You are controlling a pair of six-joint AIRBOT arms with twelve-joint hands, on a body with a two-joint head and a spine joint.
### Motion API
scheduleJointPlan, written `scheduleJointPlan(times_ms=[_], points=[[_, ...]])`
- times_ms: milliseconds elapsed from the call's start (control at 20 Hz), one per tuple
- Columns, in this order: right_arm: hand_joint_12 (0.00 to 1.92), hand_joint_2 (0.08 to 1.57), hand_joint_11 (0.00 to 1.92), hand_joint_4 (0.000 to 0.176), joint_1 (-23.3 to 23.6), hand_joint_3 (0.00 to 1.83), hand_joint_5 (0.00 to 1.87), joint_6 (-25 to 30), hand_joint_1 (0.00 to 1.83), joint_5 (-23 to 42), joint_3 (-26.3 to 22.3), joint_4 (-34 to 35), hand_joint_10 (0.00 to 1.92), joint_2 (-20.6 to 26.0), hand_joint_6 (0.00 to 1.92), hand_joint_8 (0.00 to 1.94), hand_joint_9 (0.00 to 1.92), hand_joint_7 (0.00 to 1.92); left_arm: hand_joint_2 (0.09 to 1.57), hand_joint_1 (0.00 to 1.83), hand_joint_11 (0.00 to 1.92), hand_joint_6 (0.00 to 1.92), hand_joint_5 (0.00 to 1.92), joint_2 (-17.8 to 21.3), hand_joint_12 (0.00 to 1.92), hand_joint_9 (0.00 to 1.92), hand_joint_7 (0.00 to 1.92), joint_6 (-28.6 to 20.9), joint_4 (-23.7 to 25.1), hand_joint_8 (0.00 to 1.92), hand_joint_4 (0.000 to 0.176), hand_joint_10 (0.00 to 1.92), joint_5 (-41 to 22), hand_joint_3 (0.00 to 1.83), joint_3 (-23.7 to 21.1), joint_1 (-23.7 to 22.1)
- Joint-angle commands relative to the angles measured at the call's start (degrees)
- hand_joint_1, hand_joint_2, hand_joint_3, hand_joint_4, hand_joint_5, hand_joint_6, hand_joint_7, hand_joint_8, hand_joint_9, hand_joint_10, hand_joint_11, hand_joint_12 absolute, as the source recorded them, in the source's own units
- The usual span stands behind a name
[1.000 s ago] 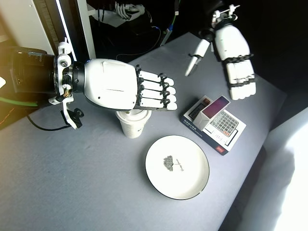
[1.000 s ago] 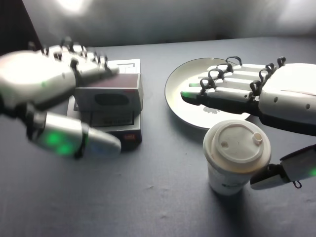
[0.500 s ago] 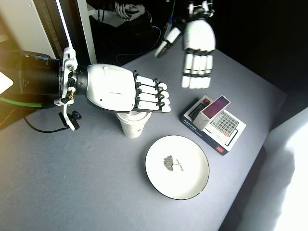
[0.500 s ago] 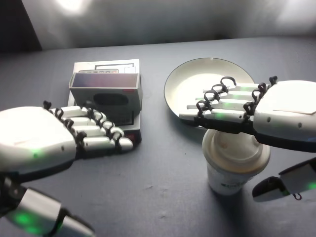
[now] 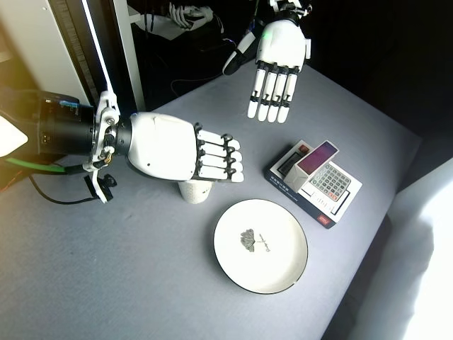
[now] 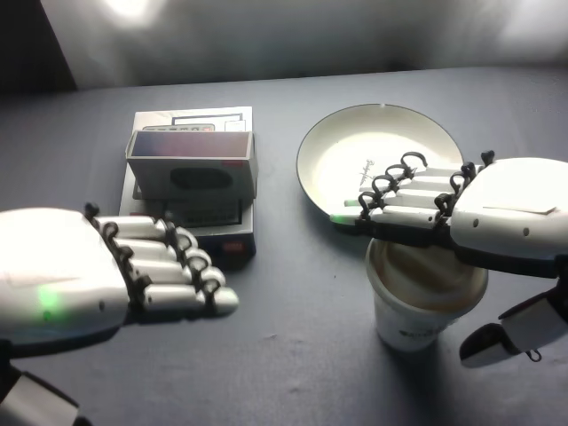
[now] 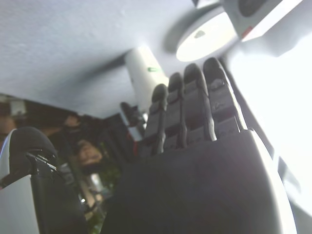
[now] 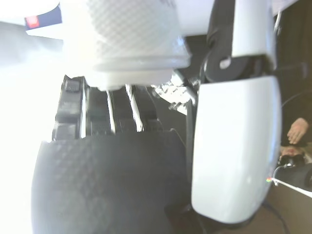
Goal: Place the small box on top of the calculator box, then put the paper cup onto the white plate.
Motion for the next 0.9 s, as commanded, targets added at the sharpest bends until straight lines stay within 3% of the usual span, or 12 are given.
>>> scheduleJointPlan(times_ms=[0,150,200,250,500,650,850], points=[[0.0,0.83,0.0,0.0,0.2,0.01,0.0,0.3,1.18,6.1,0.3,1.3,0.0,0.2,0.0,0.0,0.0,0.0,0.93,0.4,0.0,0.0,0.15,0.8,0.28,0.15,0.17,-3.9,2.6,0.0,0.0,0.0,-3.0,0.0,0.2,-1.4],[0.02,0.86,0.04,0.0,0.2,0.03,0.0,0.4,1.15,6.1,1.1,1.8,0.0,-0.2,0.0,0.0,0.0,0.0,0.93,0.37,0.0,0.0,0.17,0.8,0.35,0.19,0.2,-9.2,9.4,0.0,0.0,0.0,-2.8,0.0,0.7,-4.1],[0.03,0.86,0.06,0.0,0.1,0.02,0.0,0.4,1.18,6.1,1.3,2.0,0.0,-0.3,0.0,0.0,0.0,0.0,0.93,0.39,0.0,0.0,0.17,0.8,0.34,0.2,0.21,-9.2,9.5,0.0,0.0,0.0,-2.8,0.0,0.9,-4.4],[0.23,0.88,0.01,0.0,0.1,0.01,0.0,0.4,1.2,6.2,1.7,2.3,0.0,-0.6,0.0,0.0,0.0,0.0,0.92,0.4,0.0,0.01,0.18,0.8,0.34,0.2,0.22,-9.2,9.6,0.01,0.0,0.01,-3.1,0.0,1.2,-4.8],[0.26,0.92,0.0,0.0,0.2,0.01,0.0,0.4,1.21,6.6,2.1,2.5,0.0,-1.0,0.0,0.0,0.0,0.0,0.94,0.35,0.0,0.01,0.21,0.7,0.39,0.22,0.25,-9.2,9.7,0.01,0.0,0.01,-4.1,0.0,1.9,-5.0],[0.47,0.91,0.0,0.0,0.2,0.0,0.0,0.4,1.29,6.7,2.5,2.6,0.0,-1.3,0.0,0.0,0.0,0.0,0.97,0.31,0.0,0.0,0.18,0.7,0.32,0.18,0.2,-9.0,9.8,0.0,0.0,0.0,-3.9,0.01,1.6,-5.0],[0.5,0.96,0.0,0.0,0.1,0.01,0.0,1.2,1.36,6.7,3.1,2.7,0.0,-1.6,0.0,0.0,0.0,0.0,0.96,0.34,0.0,0.0,0.21,0.5,0.42,0.22,0.25,-8.9,9.4,0.01,0.0,0.01,-3.4,0.0,1.1,-5.6]])
